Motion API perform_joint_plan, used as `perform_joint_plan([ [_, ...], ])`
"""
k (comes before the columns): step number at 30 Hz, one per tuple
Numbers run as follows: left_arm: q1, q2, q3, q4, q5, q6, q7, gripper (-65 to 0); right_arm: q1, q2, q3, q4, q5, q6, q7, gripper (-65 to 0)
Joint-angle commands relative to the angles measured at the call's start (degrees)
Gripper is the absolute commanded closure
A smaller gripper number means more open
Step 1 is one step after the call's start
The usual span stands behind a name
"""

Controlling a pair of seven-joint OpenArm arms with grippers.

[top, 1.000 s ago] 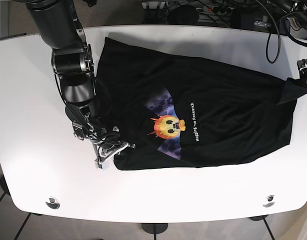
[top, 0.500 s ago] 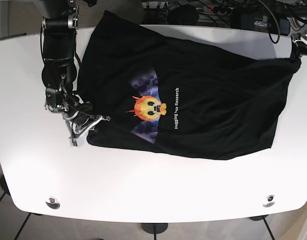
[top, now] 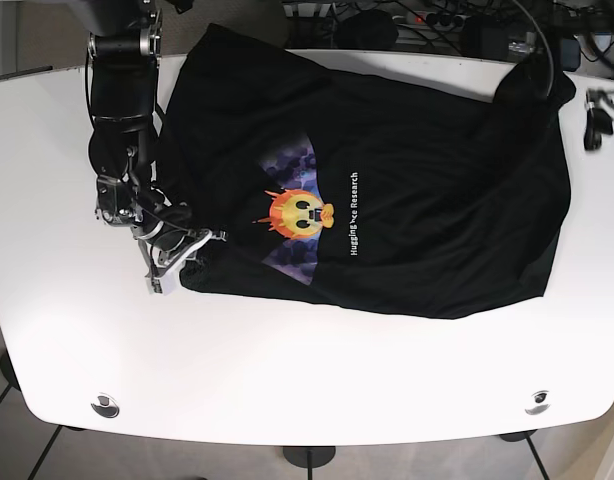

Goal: Fold the T-shirt properly
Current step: 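Grasp the shirt's side edge with the right gripper, then grasp the opposite side edge with the left gripper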

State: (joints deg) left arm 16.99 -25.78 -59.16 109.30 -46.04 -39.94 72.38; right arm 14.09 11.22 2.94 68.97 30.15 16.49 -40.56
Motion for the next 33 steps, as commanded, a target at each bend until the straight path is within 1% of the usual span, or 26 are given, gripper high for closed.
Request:
perform_joint_plan([
  [1, -8.4, -1.2, 3.8, 0.5, 4.5, -0.1, -1.2, -52.4, 1.3, 0.6, 0.2, 1.2, 0.7, 0.26, 1.1, -1.9],
  [4, -20.5, -1.2, 13.0, -4.5, 16.5, -0.1, -1.2, -52.4, 1.3, 0.5, 0.2, 1.2, 0.9, 0.26, 1.2, -1.9],
  [6, -27.1, -1.0, 17.5, -11.7, 24.4, -0.1, -2.1, -52.4, 1.3, 0.5, 0.2, 1.2, 1.0, 0.26, 1.2, -1.9],
  [8, -32.6, 0.4, 21.3, -20.0, 31.0, -0.1, -5.8, -52.4, 1.3, 0.5, 0.2, 1.2, 1.0, 0.26, 1.4, -1.9],
  [9, -34.8, 0.9, 23.4, -25.0, 35.4, -0.1, -9.1, -52.4, 1.3, 0.5, 0.2, 1.2, 1.0, 0.26, 1.4, -1.9],
  [11, -35.9, 0.8, 25.9, -30.1, 38.9, -0.1, -13.2, -52.4, 1.3, 0.5, 0.2, 1.2, 1.1, 0.26, 1.4, -1.9],
  [12, -35.9, 0.8, 27.1, -32.2, 39.2, -0.1, -14.9, -52.4, 1.3, 0.4, 0.2, 1.2, 1.1, 0.26, 1.4, -1.9],
  [15, -35.9, 0.7, 30.8, -36.7, 38.2, -0.1, -18.6, -52.4, 1.3, 0.4, 0.2, 1.3, 1.1, 0.26, 1.5, -1.9],
  [18, -35.9, 0.5, 31.2, -42.7, 38.3, -0.1, -20.6, -52.4, 1.3, 0.4, 0.2, 1.3, 1.1, 0.26, 1.5, -1.9],
  [23, -35.9, -1.4, 31.2, -52.3, 38.4, -0.1, -26.9, -52.4, 1.3, 0.4, 0.2, 1.3, 1.1, 0.26, 1.5, -1.9],
  [27, -35.9, -3.4, 31.2, -57.3, 38.3, -0.1, -29.0, -52.4, 1.3, 0.4, 0.2, 1.3, 1.1, 0.26, 1.5, -1.9],
  [30, -35.9, -4.2, 31.1, -58.8, 38.3, -0.1, -29.3, -52.2, 1.3, 0.4, 0.2, 1.3, 1.0, 0.26, 1.5, -1.9],
  [31, -35.9, -4.5, 31.1, -59.4, 38.3, -0.1, -29.3, -50.3, 1.3, 0.4, 0.2, 1.3, 1.0, 0.26, 1.5, -1.9],
  [33, -35.9, -4.5, 31.1, -60.5, 38.4, -0.1, -29.3, -38.8, 1.3, 0.4, 0.2, 1.3, 1.1, 0.26, 1.5, -1.9],
])
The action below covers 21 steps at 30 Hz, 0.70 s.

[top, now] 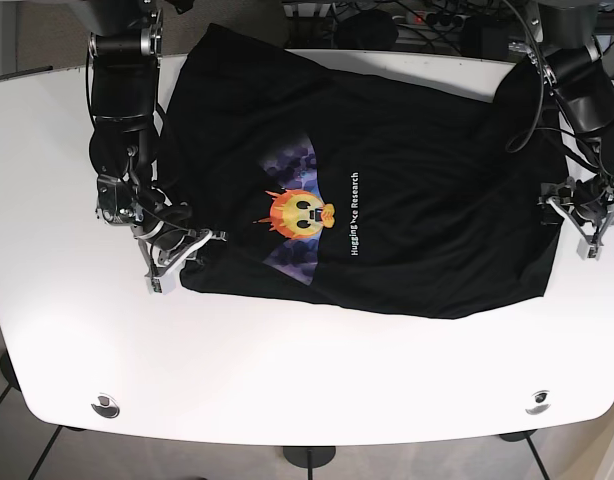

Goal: Fold the T-shirt properly
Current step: 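Grasp the opposite side edge with the left gripper, then fold the shirt in half with both grippers, bringing the hem over the collar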

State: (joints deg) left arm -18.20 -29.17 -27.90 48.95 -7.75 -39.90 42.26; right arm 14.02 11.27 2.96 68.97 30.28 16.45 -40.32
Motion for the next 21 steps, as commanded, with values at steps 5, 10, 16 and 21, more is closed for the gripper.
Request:
perform_joint_plan([
  [5, -0.7, -1.0, -0.2, -4.8, 0.2, -0.1, -4.9, 0.0, -0.1, 0.4, 0.2, 1.4, 1.0, 0.30, 1.3, -1.9],
  [10, -0.4, -1.0, -4.0, -2.0, -1.5, -0.1, -6.8, -0.4, -2.0, 0.5, 0.7, 4.3, 1.0, 0.30, 1.4, -1.9],
  [16, -0.4, -0.7, -11.5, 12.0, -2.1, -0.1, 5.3, -0.4, -6.2, 0.5, 6.2, 17.6, 0.6, 0.21, -3.4, -1.7],
  [21, -2.9, 1.2, -11.6, 22.8, -2.1, -0.1, 9.1, -0.4, -2.5, 2.1, 8.1, 20.6, 0.5, 0.21, -6.5, -1.7],
])
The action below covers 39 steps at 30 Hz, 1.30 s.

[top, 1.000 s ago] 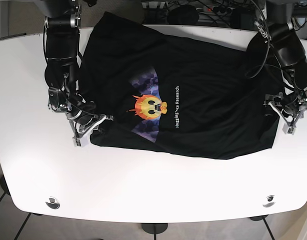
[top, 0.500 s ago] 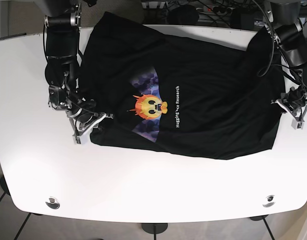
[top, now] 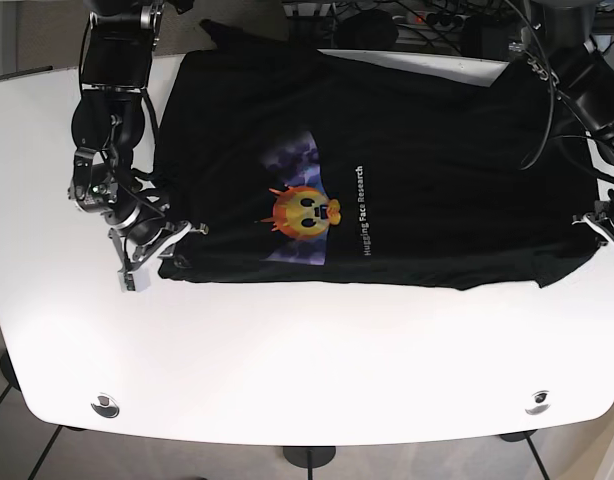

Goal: Fold the T-shirt properly
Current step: 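Fold the shirt in half with both grippers, bringing the hem over the collar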

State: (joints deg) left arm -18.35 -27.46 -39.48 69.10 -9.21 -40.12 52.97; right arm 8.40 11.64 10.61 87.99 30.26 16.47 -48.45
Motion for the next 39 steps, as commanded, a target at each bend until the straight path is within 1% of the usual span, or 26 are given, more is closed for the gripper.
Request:
perform_joint_plan([
  [1, -4.6, -0.1, 0.7, 3.7, -0.5, 0.1, -1.5, -0.4, 5.4, 2.4, 0.2, 1.5, 0.6, 0.19, 1.3, -1.7],
  [3, -9.5, -0.3, 3.7, 3.5, -0.5, 0.1, 0.2, -0.4, 9.3, 3.0, 0.1, 1.5, 0.6, 0.19, 0.3, -1.7],
  [6, -16.6, 0.0, 6.2, 3.3, -0.2, 0.1, 2.5, -0.4, 16.3, 3.3, 0.1, -0.4, 0.6, 0.37, -1.1, -1.7],
  [7, -19.1, 0.1, 8.0, 2.5, -0.2, 0.1, 2.6, -0.4, 19.4, 4.1, 0.0, -1.3, 0.6, 0.37, -1.1, -1.7],
  [9, -25.6, 0.1, 11.2, -0.4, -0.5, 0.1, 2.5, -0.4, 25.5, 4.7, -0.1, -3.7, 0.6, 0.37, -1.8, -1.7],
  [13, -40.2, -0.1, 11.9, -9.3, -0.3, 0.1, 2.4, -0.4, 40.2, 5.2, -0.1, -11.6, 0.6, 0.72, -2.1, -1.7],
  [14, -43.9, -0.3, 12.0, -11.7, -0.2, 0.1, 2.4, -0.4, 43.8, 5.9, -0.2, -13.1, 0.6, 0.72, -2.1, -1.7],
  [16, -51.1, -0.4, 13.7, -15.7, -0.2, 0.1, 2.4, -0.4, 50.4, 6.6, -2.5, -15.5, 1.0, 0.72, -2.2, -1.7],
  [17, -54.5, -1.7, 15.1, -17.2, -0.4, 0.1, 2.3, -0.4, 54.2, 7.5, -4.3, -16.4, 1.0, 0.72, -2.4, -1.7],
  [19, -56.5, -2.0, 16.7, -17.5, -0.6, 0.1, 2.3, -0.4, 56.8, 8.0, -5.4, -16.4, 1.1, 0.72, -3.1, -1.7],
  [21, -56.6, -2.0, 17.1, -17.5, -0.6, 0.1, 2.3, -0.4, 56.9, 7.7, -5.2, -15.8, 1.1, 0.72, -3.6, -1.7],
  [22, -55.6, -2.0, 17.0, -17.5, -0.6, 0.1, 2.3, -0.4, 56.3, 7.7, -5.1, -14.6, 1.1, 0.72, -4.1, -1.7],
  [23, -52.4, -2.1, 16.8, -17.4, -0.7, 0.1, 2.0, -0.4, 53.1, 7.7, -5.1, -13.0, 1.1, 0.72, -4.8, -1.7],
  [24, -50.1, -2.2, 16.8, -17.4, -0.7, 0.1, 0.7, -0.4, 50.7, 7.7, -5.0, -11.3, 1.1, 0.72, -4.9, -1.7],
  [26, -44.4, -2.3, 16.7, -17.4, -0.7, 0.1, -2.7, -0.4, 44.5, 7.7, -5.0, -7.9, 1.1, 0.72, -4.9, -1.7],
  [27, -39.3, -2.4, 16.7, -17.4, -0.7, 0.1, -6.2, -0.4, 39.0, 7.7, -4.2, -5.4, 1.1, 0.72, -4.6, -1.7],
  [28, -35.8, -2.4, 16.7, -17.5, -0.7, 0.1, -8.4, -0.4, 34.9, 7.7, -2.6, -4.1, 1.1, 0.81, -4.6, -1.7],
  [29, -30.5, -2.4, 16.7, -17.5, -0.7, 0.1, -11.0, -0.4, 28.6, 6.4, -0.4, -2.1, 1.1, 0.89, -4.5, -1.7],
  [30, -27.2, -2.4, 16.7, -17.5, -0.7, 0.1, -12.1, -0.4, 24.5, 5.8, 1.0, -1.3, 1.1, 1.07, -3.8, -1.7],
  [31, -23.7, -2.4, 16.6, -17.5, -0.7, 0.1, -13.2, -0.4, 20.4, 5.5, 2.0, -0.8, 1.1, 1.86, -3.0, -1.7],
  [32, -18.8, -2.0, 15.9, -17.4, -0.9, 0.1, -14.6, -0.4, 14.7, 5.2, 3.1, -0.7, 1.1, 3.18, -2.1, -1.7],
  [33, -15.6, -2.0, 14.5, -17.4, -0.9, 0.1, -15.1, -0.4, 11.3, 4.6, 3.6, -0.7, 1.1, 3.53, -1.5, -1.7],
  [36, -8.0, -1.5, 9.4, -17.4, -0.9, 0.1, -15.2, -0.4, 2.4, 3.4, 6.2, -0.6, 1.1, 3.62, -0.2, -1.7],
  [39, -2.3, -0.5, 6.6, -17.3, -3.6, 0.1, -14.9, -0.4, -4.4, 3.2, 8.3, 2.9, 1.1, 3.62, -0.2, -1.7],
])
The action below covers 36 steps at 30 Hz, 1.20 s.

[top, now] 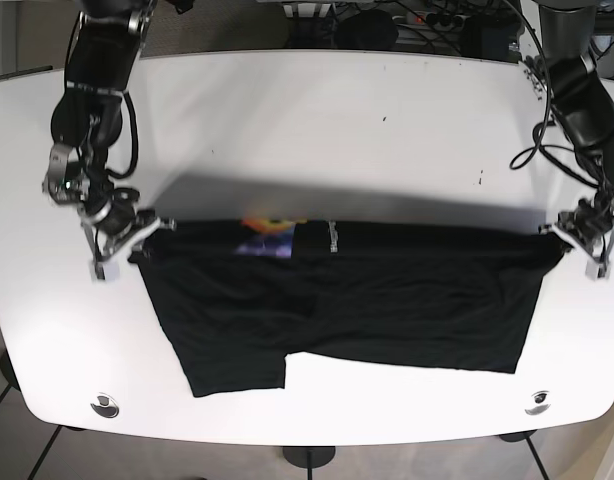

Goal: Fold the T-shirt properly
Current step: 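Fold the shirt in half with both grippers, bringing the hem over the collar, then pull the folded shirt with both grippers toward the table edge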

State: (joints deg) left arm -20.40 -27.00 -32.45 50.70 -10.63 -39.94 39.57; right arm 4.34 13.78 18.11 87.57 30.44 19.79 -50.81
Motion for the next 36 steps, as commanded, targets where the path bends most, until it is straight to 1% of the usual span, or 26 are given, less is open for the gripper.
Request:
perform_joint_plan([
  [1, 1.8, -1.2, -0.6, 1.1, -3.7, -0.1, -1.5, -0.4, -3.8, 0.6, 1.1, 5.7, 0.9, 0.30, 2.1, -1.9],
  [4, 5.5, -1.3, -0.6, 3.1, -6.6, -0.1, -1.4, -0.4, -9.0, -0.9, 2.8, 10.4, 0.9, 0.30, 1.4, -1.9],
  [6, 10.0, -1.3, -0.7, 8.2, -7.6, -0.1, -1.4, -0.4, -12.8, -1.0, 3.5, 13.6, 1.0, 0.38, 1.4, -2.1],
  [7, 12.2, -1.3, -0.7, 10.9, -8.2, -0.1, -0.5, -0.4, -14.4, -1.7, 3.6, 15.2, 1.0, 0.38, 1.4, -2.1],
  [8, 13.1, -1.3, -0.7, 12.4, -8.3, -0.1, 1.0, -0.4, -15.5, -2.1, 3.6, 16.1, 1.0, 0.91, 1.4, -2.1],
  [9, 13.9, -1.2, -1.1, 14.0, -8.4, -0.1, 2.4, -0.4, -16.5, -2.5, 3.7, 16.8, 1.0, 2.05, 1.4, -2.1],
  [10, 15.2, -0.9, -3.3, 16.3, -8.4, -0.1, 4.1, -0.4, -18.0, -2.8, 3.7, 17.7, 1.0, 3.64, 1.3, -2.4],
  [12, 17.4, -0.8, -7.2, 18.8, -8.4, -0.1, 6.3, -0.4, -20.1, -2.9, 3.7, 18.6, 1.0, 4.60, 1.3, -5.9],
  [13, 18.1, -0.8, -8.6, 19.7, -8.4, -0.1, 7.3, -0.4, -21.2, -3.0, 3.7, 18.8, 1.0, 5.31, 1.4, -8.6],
  [14, 19.1, -0.8, -10.1, 20.7, -8.4, -0.1, 8.6, -0.4, -22.6, -3.0, 3.7, 19.4, 2.0, 6.45, 1.4, -11.9],
  [15, 19.9, -0.8, -10.9, 21.3, -8.4, -0.1, 9.4, -0.4, -23.8, -3.0, 3.7, 19.5, 3.2, 7.07, 1.4, -13.2],
  [16, 21.4, -0.8, -12.3, 23.0, -8.4, -0.1, 10.1, -0.4, -25.5, -2.7, 3.7, 19.5, 5.7, 7.51, 1.5, -14.6],
  [18, 23.9, -0.8, -14.7, 24.9, -8.4, -0.1, 10.4, -0.4, -27.7, -2.4, 3.6, 19.5, 8.6, 7.51, 1.4, -14.7],
  [19, 25.3, -0.7, -15.8, 25.8, -8.4, -0.1, 10.4, -0.4, -29.3, -1.4, 3.2, 19.6, 10.6, 7.51, 1.4, -15.4],
  [20, 26.2, -0.7, -16.2, 26.1, -8.4, -0.1, 10.4, -0.4, -30.1, -0.6, 3.1, 20.5, 12.1, 7.59, 1.4, -17.8],
  [22, 27.9, -0.7, -17.4, 26.3, -8.4, -0.1, 10.4, -0.4, -32.3, 0.6, 3.1, 21.7, 16.2, 7.59, 1.4, -27.6],
  [23, 28.6, -0.7, -18.1, 26.3, -8.4, -0.1, 10.4, -0.4, -33.3, 1.1, 3.2, 22.2, 18.5, 8.12, 1.3, -33.1],
  [24, 29.3, -0.7, -18.7, 26.3, -8.7, -0.1, 10.4, -0.4, -34.3, 2.4, 3.3, 22.4, 20.3, 9.44, 1.3, -37.9],
  [25, 30.0, -0.7, -19.1, 26.3, -9.2, -0.1, 10.4, -0.4, -35.0, 3.6, 3.3, 22.4, 22.4, 10.76, 1.3, -41.9],
  [26, 30.8, -0.7, -19.5, 26.3, -9.8, -0.1, 10.4, -0.4, -35.7, 4.7, 3.2, 22.3, 24.2, 11.55, 1.3, -44.2],
  [27, 31.4, -0.7, -19.7, 26.3, -10.6, -0.1, 10.4, -0.4, -36.7, 5.8, 3.2, 22.3, 25.9, 12.16, 1.3, -44.5],
  [30, 33.1, -1.0, -20.2, 26.3, -12.9, -0.1, 10.3, -0.4, -39.5, 8.9, 3.4, 24.8, 28.8, 15.33, 1.3, -42.2],
  [31, 33.3, -1.0, -20.2, 26.3, -13.2, -0.1, 10.3, -0.4, -39.6, 9.3, 3.4, 25.9, 28.8, 15.24, 1.3, -42.2],
  [33, 33.3, -1.0, -20.2, 26.3, -13.5, -0.1, 10.3, -0.4, -38.5, 9.4, 3.2, 26.0, 28.7, 14.19, 1.3, -42.2],
  [35, 33.2, -1.0, -20.2, 26.3, -13.5, -0.1, 10.3, -0.4, -35.9, 8.9, 3.1, 23.9, 28.6, 11.55, 0.6, -42.5],
  [36, 33.2, -1.0, -20.1, 26.3, -13.5, -0.1, 10.3, -0.4, -33.9, 8.9, 3.1, 22.3, 28.6, 9.70, -0.2, -42.6],
])
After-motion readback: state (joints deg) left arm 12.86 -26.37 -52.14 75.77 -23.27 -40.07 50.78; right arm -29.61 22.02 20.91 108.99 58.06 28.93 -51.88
